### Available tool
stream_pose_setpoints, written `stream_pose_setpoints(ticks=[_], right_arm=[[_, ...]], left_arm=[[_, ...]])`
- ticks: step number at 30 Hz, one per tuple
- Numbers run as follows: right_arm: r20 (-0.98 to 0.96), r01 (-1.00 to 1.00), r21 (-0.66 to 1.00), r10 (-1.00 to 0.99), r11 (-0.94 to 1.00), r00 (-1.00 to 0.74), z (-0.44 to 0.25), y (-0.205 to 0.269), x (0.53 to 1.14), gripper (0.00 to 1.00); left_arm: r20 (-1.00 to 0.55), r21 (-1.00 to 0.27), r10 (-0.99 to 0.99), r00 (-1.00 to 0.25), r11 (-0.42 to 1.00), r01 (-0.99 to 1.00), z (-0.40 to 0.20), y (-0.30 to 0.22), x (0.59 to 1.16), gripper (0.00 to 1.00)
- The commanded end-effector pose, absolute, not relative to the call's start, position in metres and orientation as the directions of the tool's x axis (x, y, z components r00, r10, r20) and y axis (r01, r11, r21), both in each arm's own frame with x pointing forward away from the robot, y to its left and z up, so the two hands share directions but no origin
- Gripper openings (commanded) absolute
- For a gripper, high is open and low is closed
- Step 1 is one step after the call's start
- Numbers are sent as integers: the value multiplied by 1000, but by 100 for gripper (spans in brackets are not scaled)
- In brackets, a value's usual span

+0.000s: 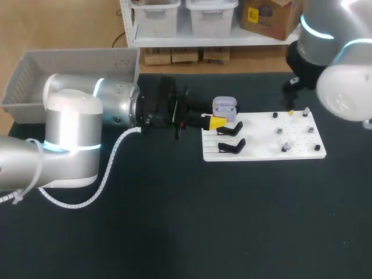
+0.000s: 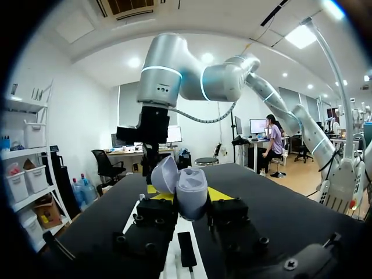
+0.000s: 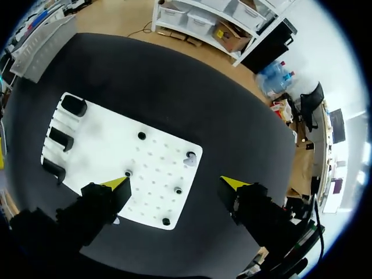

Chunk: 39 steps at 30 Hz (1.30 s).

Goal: Pick up each earbud case from the left stands, insert the matching earbuds, close the lid, and place the case in the box.

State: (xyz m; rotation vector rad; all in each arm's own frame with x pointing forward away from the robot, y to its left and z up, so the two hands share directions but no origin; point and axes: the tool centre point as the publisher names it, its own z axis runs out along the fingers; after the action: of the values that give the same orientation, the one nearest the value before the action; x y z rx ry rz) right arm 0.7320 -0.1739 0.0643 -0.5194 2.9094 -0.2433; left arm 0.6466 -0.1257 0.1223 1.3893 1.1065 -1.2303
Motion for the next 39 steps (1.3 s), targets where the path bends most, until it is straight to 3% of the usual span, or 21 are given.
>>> stream_pose_setpoints(ticks=[1, 9, 11, 14, 15, 19, 22, 30, 39], right_arm=[[-149, -288, -225, -325, 931, -934, 58, -169, 734, 100], [-139, -229, -234, -266, 945, -954, 43, -182, 734, 97], [-144, -220, -234, -257, 947, -956, 43, -184, 734, 75], [-148, -214, -234, -252, 948, -956, 41, -186, 735, 53], [-148, -214, -234, -252, 949, -956, 41, -187, 734, 49], [-149, -220, -233, -258, 947, -954, 40, -186, 735, 49], [-149, -229, -236, -268, 944, -952, 38, -184, 737, 58], [-126, -252, -236, -286, 939, -950, 33, -185, 743, 62], [-104, -272, -229, -301, 935, -948, 27, -188, 751, 51]], left_arm=[[-995, 84, 37, 90, -143, 986, 121, -125, 645, 0], [-995, 84, 37, 90, -143, 986, 121, -125, 645, 0], [-995, 84, 37, 90, -143, 986, 121, -125, 645, 0], [-995, 84, 37, 90, -143, 986, 121, -125, 645, 0], [-995, 84, 37, 90, -143, 986, 121, -125, 645, 0], [-995, 84, 37, 90, -143, 986, 121, -125, 645, 0], [-995, 84, 37, 90, -143, 986, 121, -125, 645, 0], [-995, 84, 37, 90, -143, 986, 121, -125, 645, 0], [-995, 84, 37, 90, -143, 986, 121, -125, 645, 0]])
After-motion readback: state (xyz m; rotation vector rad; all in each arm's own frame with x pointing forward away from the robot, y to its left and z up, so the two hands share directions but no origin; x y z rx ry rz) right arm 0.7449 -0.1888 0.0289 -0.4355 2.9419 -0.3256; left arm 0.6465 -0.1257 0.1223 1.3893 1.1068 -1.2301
